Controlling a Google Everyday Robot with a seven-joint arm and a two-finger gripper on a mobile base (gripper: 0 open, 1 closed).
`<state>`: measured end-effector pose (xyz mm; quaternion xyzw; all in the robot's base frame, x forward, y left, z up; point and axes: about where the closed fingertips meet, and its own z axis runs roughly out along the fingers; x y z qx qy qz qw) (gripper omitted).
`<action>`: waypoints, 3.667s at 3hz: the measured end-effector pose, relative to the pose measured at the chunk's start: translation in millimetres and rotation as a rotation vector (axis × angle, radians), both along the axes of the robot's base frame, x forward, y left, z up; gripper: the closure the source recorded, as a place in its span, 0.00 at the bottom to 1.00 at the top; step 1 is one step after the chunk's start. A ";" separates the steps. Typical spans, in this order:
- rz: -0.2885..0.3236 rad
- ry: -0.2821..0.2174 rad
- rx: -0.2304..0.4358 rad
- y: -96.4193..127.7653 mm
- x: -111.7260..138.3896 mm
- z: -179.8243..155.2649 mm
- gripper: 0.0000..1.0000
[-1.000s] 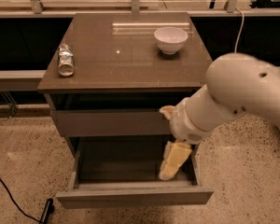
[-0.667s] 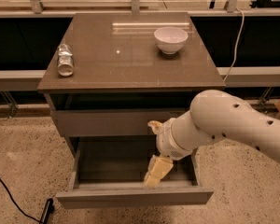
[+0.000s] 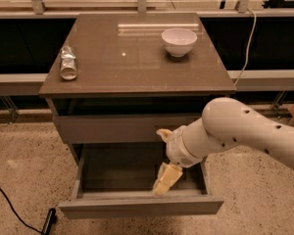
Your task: Close middle drawer
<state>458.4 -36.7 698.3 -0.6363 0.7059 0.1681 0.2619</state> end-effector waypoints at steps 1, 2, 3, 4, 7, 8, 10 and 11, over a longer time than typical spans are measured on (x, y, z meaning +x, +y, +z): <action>0.020 0.064 0.144 10.7 -14.3 -68.8 0.00; 0.039 0.013 0.268 18.5 -25.6 -117.7 0.00; 0.046 -0.081 0.343 25.8 -36.7 -166.2 0.24; 0.042 -0.118 0.402 29.7 -42.1 -204.7 0.47; 0.045 -0.153 0.599 42.1 -63.0 -278.3 1.00; 0.045 -0.154 0.598 41.9 -62.7 -277.7 1.00; 0.073 -0.206 0.529 41.8 -57.6 -305.7 1.00; 0.069 -0.247 0.481 44.3 -45.4 -307.2 1.00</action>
Offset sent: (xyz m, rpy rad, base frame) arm -0.0432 0.0232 -0.1831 0.4316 -0.0994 0.0874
